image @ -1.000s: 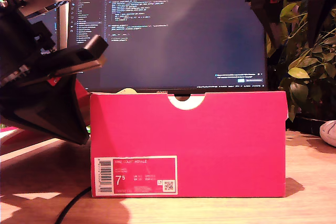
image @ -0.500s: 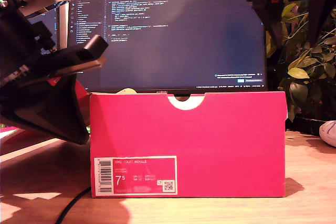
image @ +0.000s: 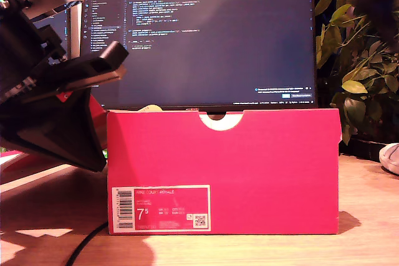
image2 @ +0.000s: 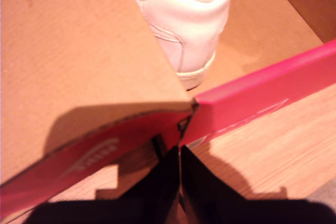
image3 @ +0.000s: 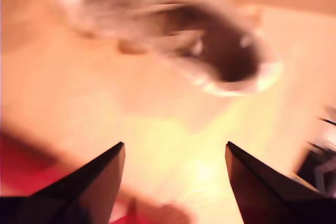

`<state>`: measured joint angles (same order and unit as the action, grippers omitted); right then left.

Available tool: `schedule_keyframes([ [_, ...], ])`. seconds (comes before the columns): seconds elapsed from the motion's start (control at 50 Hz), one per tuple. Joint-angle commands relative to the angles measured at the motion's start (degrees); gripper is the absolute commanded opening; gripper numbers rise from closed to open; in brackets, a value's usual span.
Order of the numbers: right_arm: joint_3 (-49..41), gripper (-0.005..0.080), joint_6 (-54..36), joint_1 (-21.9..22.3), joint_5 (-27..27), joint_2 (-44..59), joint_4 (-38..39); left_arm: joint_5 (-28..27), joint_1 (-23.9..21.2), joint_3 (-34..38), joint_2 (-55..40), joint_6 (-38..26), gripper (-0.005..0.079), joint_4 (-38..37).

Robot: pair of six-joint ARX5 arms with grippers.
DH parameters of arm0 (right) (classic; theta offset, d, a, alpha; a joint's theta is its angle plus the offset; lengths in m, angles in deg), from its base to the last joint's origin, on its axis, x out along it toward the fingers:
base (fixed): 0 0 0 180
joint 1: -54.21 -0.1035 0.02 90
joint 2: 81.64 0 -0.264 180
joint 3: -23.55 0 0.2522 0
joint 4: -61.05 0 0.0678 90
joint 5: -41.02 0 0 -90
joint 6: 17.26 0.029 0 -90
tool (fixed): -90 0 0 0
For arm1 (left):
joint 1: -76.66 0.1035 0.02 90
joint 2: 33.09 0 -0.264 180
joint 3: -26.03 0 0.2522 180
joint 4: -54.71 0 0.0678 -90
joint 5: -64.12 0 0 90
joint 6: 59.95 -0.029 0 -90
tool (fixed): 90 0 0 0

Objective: Pack the white shoes by picking the first shoe and placing it inside the red shoebox, left side, then picking and rotating the second shoe and placing it in the shoebox

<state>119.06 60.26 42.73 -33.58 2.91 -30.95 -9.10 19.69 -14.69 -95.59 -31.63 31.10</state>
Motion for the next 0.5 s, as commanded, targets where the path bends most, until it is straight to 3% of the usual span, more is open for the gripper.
schedule_keyframes([
  [0.0,-2.95,0.0559,0.96,0.28,0.17,-1.27,0.11,0.20,0.02,0.13,-0.50,-0.24,-0.0019,0.44],
  [0.48,-12.15,0.0559,4.90,5.53,-0.94,-8.59,0.72,0.20,0.02,0.11,-0.50,-0.24,-0.0019,0.46],
])
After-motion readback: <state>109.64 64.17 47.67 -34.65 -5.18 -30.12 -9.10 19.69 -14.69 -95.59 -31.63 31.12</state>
